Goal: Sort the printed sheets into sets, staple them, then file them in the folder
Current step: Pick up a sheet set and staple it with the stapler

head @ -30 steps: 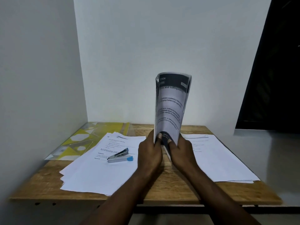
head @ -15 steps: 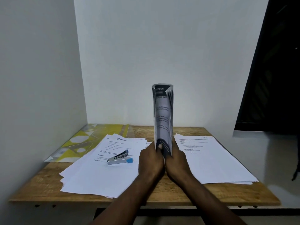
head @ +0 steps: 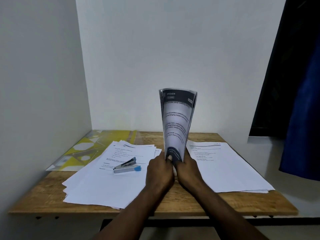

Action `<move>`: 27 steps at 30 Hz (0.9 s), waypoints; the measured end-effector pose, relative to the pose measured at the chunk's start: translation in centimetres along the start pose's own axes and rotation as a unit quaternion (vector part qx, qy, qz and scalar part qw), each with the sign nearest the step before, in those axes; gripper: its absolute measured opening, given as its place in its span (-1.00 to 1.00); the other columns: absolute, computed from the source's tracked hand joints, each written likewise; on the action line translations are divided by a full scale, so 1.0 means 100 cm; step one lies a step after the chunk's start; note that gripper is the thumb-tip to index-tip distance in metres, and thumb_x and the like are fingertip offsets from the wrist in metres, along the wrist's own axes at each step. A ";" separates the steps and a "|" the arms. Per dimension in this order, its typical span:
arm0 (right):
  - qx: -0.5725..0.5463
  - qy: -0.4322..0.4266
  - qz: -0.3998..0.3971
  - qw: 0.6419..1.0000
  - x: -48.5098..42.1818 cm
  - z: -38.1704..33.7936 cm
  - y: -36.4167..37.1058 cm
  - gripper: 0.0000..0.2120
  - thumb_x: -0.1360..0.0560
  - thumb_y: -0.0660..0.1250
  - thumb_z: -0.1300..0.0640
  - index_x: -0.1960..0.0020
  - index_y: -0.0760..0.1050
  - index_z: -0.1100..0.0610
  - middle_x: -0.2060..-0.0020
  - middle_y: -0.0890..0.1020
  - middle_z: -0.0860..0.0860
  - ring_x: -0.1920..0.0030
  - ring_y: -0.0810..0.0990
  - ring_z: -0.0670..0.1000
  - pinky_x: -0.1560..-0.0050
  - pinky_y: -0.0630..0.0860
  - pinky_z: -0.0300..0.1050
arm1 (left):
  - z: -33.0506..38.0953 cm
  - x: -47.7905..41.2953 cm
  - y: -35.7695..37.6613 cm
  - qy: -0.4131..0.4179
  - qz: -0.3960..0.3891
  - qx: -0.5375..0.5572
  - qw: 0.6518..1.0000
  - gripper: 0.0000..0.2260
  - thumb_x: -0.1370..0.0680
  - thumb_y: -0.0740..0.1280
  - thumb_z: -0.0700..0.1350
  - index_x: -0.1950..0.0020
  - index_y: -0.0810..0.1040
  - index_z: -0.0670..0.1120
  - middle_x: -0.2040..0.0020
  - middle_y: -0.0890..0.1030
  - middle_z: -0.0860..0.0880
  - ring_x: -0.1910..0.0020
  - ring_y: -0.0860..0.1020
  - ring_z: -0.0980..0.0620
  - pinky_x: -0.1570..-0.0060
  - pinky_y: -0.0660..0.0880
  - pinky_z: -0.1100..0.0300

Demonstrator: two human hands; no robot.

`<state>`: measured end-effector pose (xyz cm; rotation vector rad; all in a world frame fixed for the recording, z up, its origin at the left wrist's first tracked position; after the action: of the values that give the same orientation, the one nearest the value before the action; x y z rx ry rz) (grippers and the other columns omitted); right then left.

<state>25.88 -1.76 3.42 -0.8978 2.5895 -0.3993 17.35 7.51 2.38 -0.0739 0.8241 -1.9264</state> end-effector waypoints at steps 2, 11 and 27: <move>-0.007 0.026 -0.019 0.999 -0.003 0.001 -0.004 -0.72 -0.51 0.27 0.02 -0.20 0.57 -0.07 -0.11 0.71 0.03 -0.04 0.68 0.04 -0.03 0.62 -0.03 | -0.001 -0.003 -0.009 -0.019 -0.003 0.025 0.999 -0.66 -0.71 0.22 0.12 -0.25 0.64 -0.06 -0.13 0.71 -0.07 -0.02 0.65 -0.02 -0.03 0.56 0.10; -0.122 0.155 -0.167 0.966 -0.026 0.008 -0.027 -0.74 -0.27 0.33 0.37 0.05 0.59 0.30 0.10 0.66 0.31 0.14 0.63 0.28 0.15 0.56 0.16 | -0.020 -0.032 -0.045 -0.018 -0.174 0.179 0.968 -0.59 -0.68 0.28 0.21 -0.25 0.66 -0.09 -0.10 0.75 -0.08 -0.02 0.71 -0.10 0.00 0.62 0.03; -0.263 0.146 -0.129 0.945 -0.042 0.031 -0.035 -0.73 -0.61 0.31 0.38 -0.29 0.62 0.30 -0.13 0.75 0.20 0.00 0.77 0.20 0.03 0.73 0.03 | -0.048 -0.018 -0.052 -0.161 -0.323 0.385 0.849 -0.63 -0.64 0.40 -0.03 -0.37 0.58 -0.22 -0.18 0.72 -0.18 0.01 0.72 -0.17 0.28 0.67 0.00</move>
<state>32.13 -2.13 3.03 -1.4632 2.9153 0.1242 12.35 12.80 2.22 -0.1967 -0.2951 -2.6468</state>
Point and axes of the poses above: each hand's wrist, its own x-axis away from the middle knuckle, its own y-axis out of the palm, z = x × y, the point moved 7 cm from there along -x, towards the middle knuckle
